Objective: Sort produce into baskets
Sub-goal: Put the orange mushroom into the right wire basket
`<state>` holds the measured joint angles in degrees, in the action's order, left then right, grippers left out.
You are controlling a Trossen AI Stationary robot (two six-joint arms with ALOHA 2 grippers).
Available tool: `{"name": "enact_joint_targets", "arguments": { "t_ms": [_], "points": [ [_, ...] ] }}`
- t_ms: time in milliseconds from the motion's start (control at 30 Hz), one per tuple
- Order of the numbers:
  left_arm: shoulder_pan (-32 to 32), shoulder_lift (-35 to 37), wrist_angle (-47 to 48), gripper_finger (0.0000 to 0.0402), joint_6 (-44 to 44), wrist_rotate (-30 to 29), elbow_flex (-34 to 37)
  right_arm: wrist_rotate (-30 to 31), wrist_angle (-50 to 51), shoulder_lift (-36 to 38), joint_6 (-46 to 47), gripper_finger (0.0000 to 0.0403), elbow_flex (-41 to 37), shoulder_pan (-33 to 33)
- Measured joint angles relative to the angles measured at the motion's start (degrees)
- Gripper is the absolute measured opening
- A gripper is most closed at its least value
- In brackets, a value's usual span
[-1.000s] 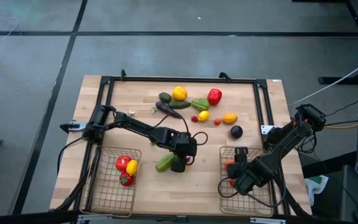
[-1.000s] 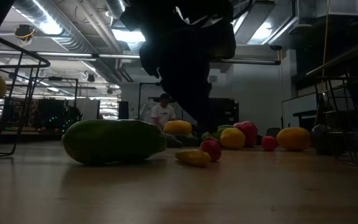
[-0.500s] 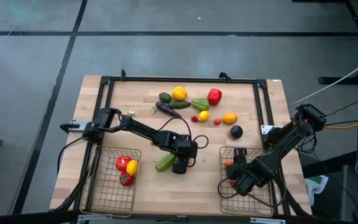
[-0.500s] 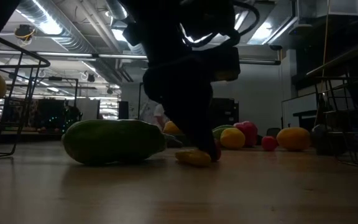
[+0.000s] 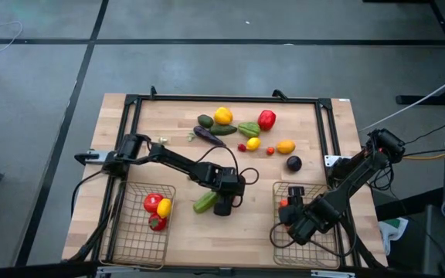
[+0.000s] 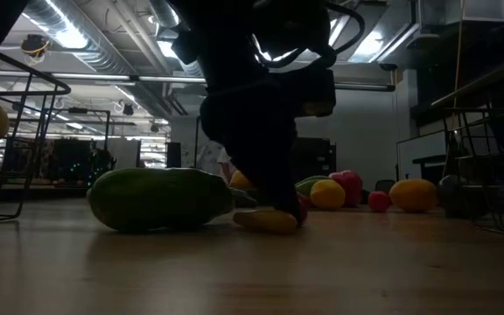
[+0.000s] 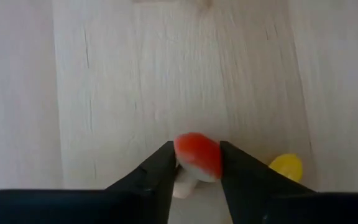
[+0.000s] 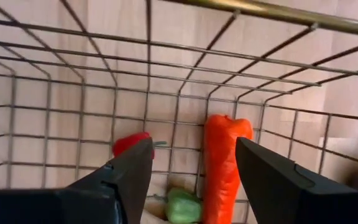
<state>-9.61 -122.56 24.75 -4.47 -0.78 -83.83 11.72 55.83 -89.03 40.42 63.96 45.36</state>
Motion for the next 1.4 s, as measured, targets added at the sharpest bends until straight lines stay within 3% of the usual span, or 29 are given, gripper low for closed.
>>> {"name": "enact_joint_targets", "arguments": {
  "t_ms": [267,533,767,933,1167,1400],
  "points": [
    [0.0,0.6,0.4,0.0087,-3.2,0.8,-1.9,0.7,1.5,0.0,-1.1,0.023,6.8,0.0],
    [0.5,0.7,0.3,0.0098,-6.0,8.8,-9.0,11.9,0.3,0.0,-7.1,0.023,12.1,0.0],
    [1.6,0.7,0.0,0.0099,-7.9,19.5,-15.5,15.1,-4.5,0.0,-16.5,0.023,12.2,0.0],
    [2.6,0.7,-0.3,0.0099,-10.1,25.2,-19.3,22.7,-8.8,0.0,-23.9,0.023,12.2,0.0],
    [3.3,0.7,-0.5,0.01,-12.2,29.3,-22.4,26.2,-11.3,0.0,-31.7,0.023,12.2,0.0],
    [3.3,0.7,-2.5,0.01,-13.5,30.6,-22.9,27.1,-11.7,0.0,-32.7,0.023,12.2,0.0]
  ]
}}
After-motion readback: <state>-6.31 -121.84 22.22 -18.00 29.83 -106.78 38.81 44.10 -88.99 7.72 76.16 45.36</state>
